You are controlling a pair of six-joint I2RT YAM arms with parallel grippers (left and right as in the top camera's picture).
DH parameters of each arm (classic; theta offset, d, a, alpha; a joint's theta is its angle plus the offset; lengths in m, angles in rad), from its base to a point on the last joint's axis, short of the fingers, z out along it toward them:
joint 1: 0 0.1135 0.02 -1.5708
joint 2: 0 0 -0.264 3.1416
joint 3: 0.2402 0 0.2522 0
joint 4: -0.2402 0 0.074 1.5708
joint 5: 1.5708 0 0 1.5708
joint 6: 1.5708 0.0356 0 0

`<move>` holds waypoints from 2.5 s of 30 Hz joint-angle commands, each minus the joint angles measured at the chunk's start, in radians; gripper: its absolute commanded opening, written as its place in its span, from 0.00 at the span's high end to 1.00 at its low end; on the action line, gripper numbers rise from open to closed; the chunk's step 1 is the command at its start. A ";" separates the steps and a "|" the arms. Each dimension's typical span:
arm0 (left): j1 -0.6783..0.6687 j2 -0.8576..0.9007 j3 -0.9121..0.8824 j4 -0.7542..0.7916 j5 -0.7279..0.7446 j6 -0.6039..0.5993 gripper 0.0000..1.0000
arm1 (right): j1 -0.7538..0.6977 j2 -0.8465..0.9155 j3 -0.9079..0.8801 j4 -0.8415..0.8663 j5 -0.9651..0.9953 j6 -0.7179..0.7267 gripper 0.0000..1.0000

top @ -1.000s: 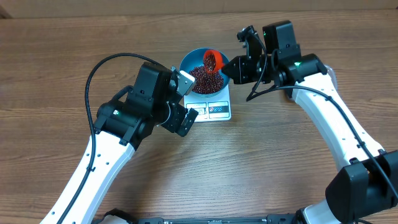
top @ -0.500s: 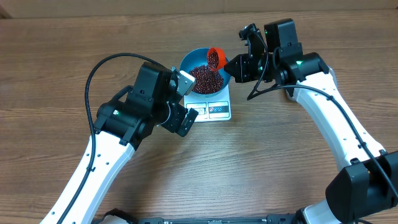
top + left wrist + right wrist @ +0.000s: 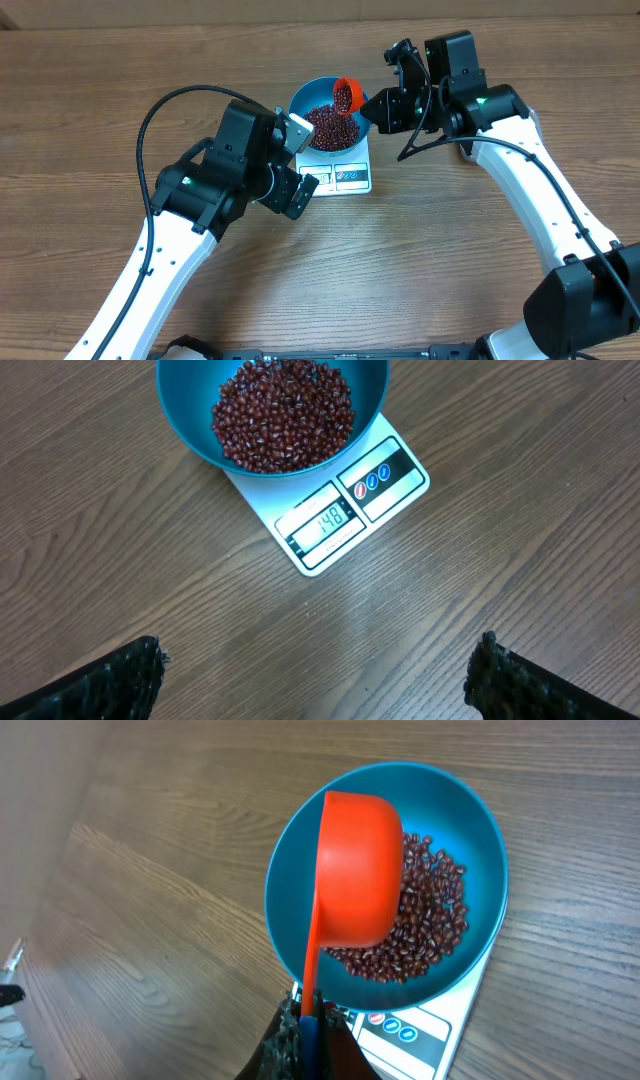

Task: Scoop item into bowl and weigh 150g on scale
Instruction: 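Tilt the scoop with right gripper to sprinkle beans into the bowl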

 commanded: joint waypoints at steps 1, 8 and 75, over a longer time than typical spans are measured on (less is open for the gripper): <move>0.000 -0.008 -0.004 0.001 -0.007 0.019 0.00 | 0.000 -0.027 0.032 -0.016 -0.021 -0.102 0.96; 0.000 -0.008 -0.004 0.001 -0.007 0.018 0.00 | 0.003 -0.027 0.032 -0.023 0.085 -0.018 0.96; 0.000 -0.008 -0.004 0.001 -0.007 0.019 0.01 | 0.030 -0.027 0.032 -0.049 0.016 -0.126 0.96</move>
